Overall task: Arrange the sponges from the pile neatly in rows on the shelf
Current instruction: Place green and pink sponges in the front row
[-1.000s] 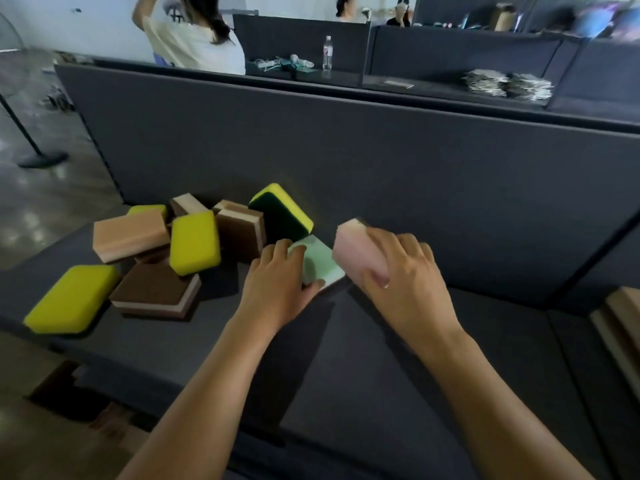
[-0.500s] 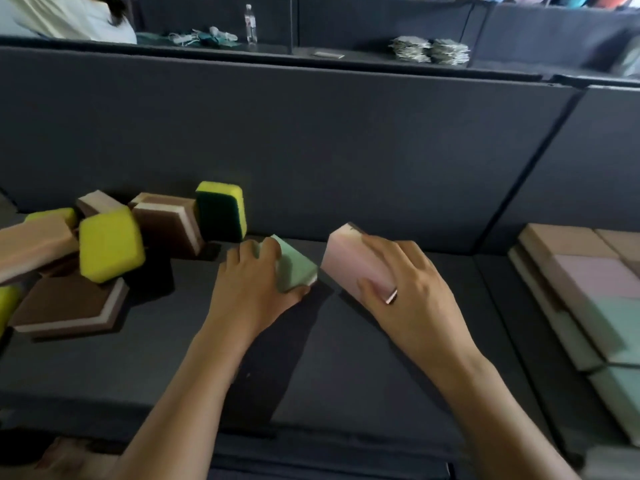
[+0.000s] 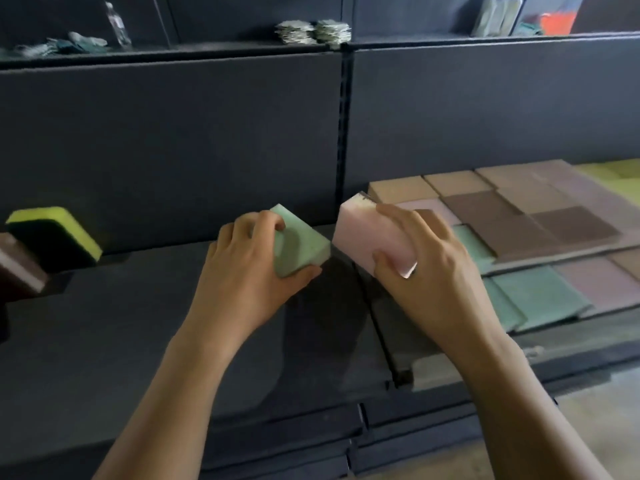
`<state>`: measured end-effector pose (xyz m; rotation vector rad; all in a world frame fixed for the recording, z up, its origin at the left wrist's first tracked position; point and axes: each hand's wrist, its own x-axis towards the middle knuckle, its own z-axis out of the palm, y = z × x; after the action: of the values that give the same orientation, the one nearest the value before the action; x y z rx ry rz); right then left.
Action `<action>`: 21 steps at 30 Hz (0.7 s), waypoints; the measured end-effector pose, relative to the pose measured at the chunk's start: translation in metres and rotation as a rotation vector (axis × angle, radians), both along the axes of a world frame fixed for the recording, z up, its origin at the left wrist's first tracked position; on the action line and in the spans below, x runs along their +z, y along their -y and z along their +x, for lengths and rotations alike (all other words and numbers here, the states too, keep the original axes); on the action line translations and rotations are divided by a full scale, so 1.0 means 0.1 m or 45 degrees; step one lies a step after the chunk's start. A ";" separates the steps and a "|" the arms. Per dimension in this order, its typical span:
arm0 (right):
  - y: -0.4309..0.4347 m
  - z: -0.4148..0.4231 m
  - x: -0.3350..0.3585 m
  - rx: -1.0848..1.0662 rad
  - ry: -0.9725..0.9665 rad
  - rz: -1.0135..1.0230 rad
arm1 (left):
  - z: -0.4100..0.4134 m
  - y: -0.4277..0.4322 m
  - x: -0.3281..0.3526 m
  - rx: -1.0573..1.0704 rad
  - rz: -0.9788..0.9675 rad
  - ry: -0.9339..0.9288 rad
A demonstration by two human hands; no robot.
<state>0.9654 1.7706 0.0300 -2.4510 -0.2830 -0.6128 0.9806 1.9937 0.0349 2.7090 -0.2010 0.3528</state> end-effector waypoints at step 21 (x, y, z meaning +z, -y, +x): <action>2.46 0.37 0.03 -0.100 0.029 -0.005 | 0.58 2.45 0.11 -0.131 0.089 -0.100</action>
<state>1.0024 1.5250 0.0333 -2.4698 -0.1983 -0.6745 1.0382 1.7484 0.0462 2.7619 -0.3343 0.2126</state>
